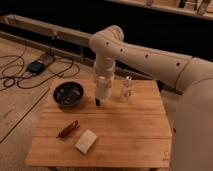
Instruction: Place the ceramic cup over the eraser
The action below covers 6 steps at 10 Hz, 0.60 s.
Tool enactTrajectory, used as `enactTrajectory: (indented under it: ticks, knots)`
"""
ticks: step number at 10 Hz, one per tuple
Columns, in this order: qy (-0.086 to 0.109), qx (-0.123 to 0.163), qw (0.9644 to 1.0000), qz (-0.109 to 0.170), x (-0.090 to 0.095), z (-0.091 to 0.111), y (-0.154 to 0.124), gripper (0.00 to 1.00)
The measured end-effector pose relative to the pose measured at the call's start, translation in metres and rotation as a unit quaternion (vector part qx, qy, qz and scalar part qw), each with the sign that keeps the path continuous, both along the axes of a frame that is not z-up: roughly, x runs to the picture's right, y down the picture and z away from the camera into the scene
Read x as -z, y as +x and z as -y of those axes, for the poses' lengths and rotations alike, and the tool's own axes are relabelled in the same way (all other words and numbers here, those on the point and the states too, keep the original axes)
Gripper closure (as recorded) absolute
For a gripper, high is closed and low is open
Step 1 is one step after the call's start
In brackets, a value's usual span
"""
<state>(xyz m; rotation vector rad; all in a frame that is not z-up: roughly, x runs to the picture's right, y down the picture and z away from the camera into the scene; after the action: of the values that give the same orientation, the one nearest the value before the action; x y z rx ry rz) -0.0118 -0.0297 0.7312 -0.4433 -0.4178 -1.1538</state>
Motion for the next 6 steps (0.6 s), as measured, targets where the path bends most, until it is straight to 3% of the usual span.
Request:
enactTrajectory:
  ticks: [6]
  knots:
    - [0.005, 0.05, 0.9987, -0.002, -0.026, 0.008, -0.029, 0.98]
